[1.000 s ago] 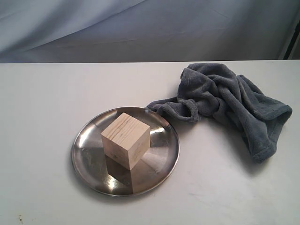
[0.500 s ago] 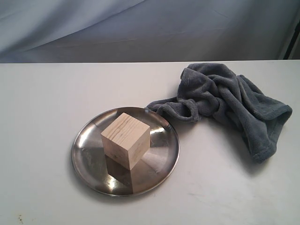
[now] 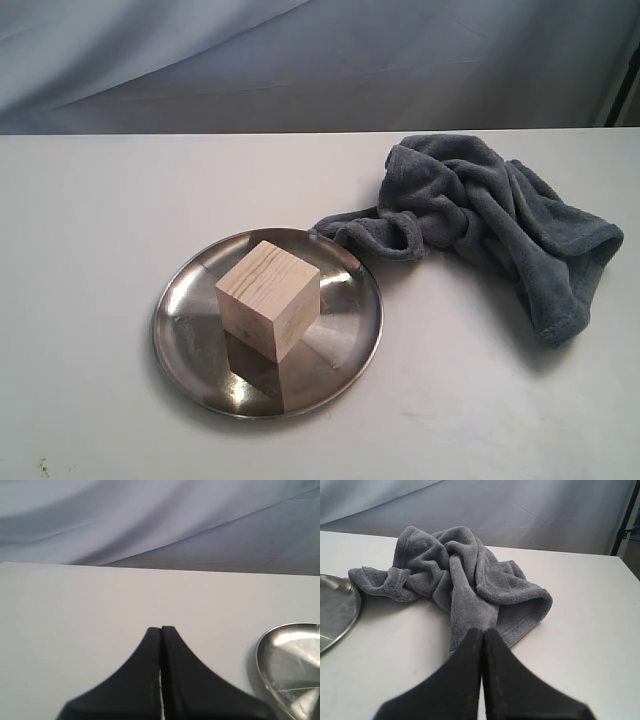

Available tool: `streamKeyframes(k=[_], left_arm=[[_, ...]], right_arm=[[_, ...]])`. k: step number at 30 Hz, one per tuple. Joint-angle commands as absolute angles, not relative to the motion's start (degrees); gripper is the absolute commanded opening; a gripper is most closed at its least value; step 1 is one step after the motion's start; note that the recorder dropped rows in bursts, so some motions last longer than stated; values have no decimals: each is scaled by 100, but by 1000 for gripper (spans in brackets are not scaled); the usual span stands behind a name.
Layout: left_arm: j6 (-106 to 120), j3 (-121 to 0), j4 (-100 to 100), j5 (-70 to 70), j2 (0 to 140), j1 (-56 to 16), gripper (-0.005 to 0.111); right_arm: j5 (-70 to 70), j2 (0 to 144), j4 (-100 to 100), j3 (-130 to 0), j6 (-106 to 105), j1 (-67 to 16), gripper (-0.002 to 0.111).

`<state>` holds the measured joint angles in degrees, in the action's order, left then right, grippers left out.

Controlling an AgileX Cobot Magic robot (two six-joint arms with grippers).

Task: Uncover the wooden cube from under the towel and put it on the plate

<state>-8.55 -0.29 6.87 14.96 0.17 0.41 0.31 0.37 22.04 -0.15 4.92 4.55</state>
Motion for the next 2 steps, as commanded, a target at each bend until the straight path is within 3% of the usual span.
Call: streamKeyframes(k=[1,2], left_arm=[[-896,0,661,1484,0,62,0],[-896,0,661,1484,0,62,0]], right_arm=[[99,0,2232,0,515,455,3],[99,0,2232,0,515,455,3]])
